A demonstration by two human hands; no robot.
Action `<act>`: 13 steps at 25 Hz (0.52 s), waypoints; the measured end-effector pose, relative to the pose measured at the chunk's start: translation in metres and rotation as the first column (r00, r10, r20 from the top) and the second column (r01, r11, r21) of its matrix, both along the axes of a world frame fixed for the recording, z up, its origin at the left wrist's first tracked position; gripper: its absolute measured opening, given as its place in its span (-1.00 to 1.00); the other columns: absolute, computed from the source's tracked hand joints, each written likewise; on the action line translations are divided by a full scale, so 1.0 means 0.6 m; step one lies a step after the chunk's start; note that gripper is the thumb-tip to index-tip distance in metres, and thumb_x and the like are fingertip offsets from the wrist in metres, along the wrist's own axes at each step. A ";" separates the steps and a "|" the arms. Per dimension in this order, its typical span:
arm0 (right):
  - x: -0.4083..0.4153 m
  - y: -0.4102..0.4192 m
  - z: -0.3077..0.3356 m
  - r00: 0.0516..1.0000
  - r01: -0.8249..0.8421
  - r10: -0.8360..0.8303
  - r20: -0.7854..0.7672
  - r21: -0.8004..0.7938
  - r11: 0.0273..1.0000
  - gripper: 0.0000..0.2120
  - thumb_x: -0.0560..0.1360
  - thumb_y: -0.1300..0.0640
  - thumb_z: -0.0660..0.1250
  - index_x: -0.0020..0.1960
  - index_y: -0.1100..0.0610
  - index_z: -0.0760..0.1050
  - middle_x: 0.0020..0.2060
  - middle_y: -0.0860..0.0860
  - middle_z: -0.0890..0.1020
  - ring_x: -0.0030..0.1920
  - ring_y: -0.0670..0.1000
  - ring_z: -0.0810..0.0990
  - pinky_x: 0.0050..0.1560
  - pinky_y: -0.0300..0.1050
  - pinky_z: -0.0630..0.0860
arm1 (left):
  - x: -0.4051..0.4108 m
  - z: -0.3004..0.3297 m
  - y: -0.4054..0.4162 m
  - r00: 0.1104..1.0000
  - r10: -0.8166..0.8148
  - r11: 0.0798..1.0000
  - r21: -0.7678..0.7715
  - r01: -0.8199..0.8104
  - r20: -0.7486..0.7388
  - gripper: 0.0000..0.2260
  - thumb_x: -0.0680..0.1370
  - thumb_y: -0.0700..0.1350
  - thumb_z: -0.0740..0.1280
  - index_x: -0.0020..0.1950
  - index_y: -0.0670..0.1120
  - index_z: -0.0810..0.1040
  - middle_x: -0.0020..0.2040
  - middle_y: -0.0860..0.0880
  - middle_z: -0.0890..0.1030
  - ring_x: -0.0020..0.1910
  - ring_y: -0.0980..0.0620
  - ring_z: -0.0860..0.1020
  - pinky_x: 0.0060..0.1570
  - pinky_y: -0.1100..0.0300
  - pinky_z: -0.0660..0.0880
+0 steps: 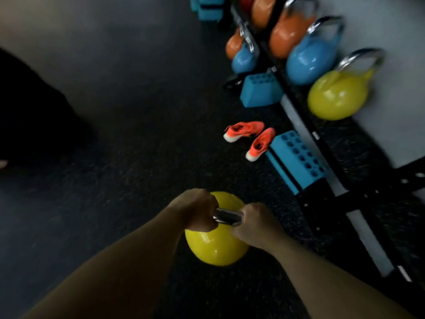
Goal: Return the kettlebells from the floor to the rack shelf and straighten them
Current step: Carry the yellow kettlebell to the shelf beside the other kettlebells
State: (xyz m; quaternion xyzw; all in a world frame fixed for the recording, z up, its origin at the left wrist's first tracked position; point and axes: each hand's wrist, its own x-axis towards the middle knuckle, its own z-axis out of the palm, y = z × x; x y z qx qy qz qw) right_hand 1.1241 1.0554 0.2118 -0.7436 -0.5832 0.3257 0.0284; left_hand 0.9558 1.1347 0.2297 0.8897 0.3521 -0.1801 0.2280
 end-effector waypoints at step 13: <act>0.438 0.112 0.123 0.815 0.405 -0.513 0.270 0.368 0.837 -0.76 0.34 -0.01 0.37 -0.10 0.12 0.61 -0.19 0.13 0.68 -0.14 0.20 0.65 -0.28 -0.12 0.43 | 0.553 0.115 0.240 0.813 -0.575 0.772 0.389 0.502 0.091 -0.82 0.51 0.02 0.29 0.00 -0.02 0.60 -0.06 -0.10 0.66 -0.02 -0.17 0.63 -0.15 0.12 0.45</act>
